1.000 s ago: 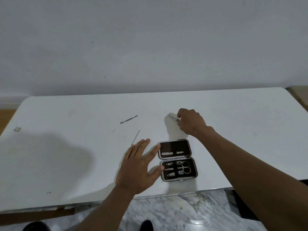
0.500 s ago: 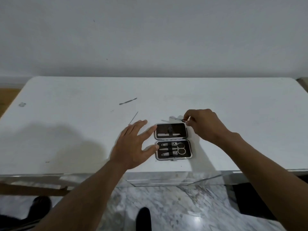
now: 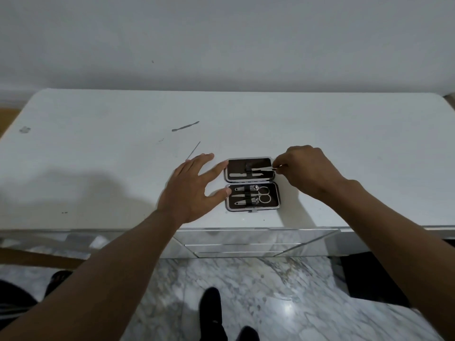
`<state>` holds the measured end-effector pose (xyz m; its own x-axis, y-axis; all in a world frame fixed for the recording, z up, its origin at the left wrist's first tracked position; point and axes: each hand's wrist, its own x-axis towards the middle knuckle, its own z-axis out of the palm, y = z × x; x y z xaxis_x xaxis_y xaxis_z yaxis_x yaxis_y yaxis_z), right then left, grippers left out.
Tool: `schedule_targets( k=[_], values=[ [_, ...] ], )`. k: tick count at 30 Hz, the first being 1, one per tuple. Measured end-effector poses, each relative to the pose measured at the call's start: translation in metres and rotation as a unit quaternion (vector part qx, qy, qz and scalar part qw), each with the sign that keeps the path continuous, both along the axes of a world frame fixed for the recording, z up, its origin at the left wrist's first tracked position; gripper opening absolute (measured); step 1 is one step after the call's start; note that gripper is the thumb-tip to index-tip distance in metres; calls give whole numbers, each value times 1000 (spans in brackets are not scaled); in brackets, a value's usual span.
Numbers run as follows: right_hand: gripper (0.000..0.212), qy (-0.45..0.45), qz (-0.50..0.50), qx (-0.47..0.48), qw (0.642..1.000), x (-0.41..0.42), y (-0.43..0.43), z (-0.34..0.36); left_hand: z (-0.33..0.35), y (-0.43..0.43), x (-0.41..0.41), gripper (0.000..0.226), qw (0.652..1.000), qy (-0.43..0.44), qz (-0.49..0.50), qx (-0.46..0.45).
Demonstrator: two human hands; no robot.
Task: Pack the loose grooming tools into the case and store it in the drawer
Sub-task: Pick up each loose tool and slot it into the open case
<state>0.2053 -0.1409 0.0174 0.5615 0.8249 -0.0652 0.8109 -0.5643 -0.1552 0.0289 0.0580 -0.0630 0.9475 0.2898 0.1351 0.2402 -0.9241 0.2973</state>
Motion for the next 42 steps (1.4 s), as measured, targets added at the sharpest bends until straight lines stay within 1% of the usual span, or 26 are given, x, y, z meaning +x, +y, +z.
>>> schedule_targets(
  k=[5, 13, 42],
  values=[
    [24, 20, 17, 23, 999, -7, 8, -3, -1, 1, 0, 65, 1000, -3, 1, 4],
    [19, 23, 1, 41, 999, -6, 11, -6, -2, 1, 0, 64, 1000, -9, 1, 3],
    [21, 21, 35, 7, 999, -11, 32, -15, -1, 1, 1, 64, 1000, -14, 5, -9]
  ],
)
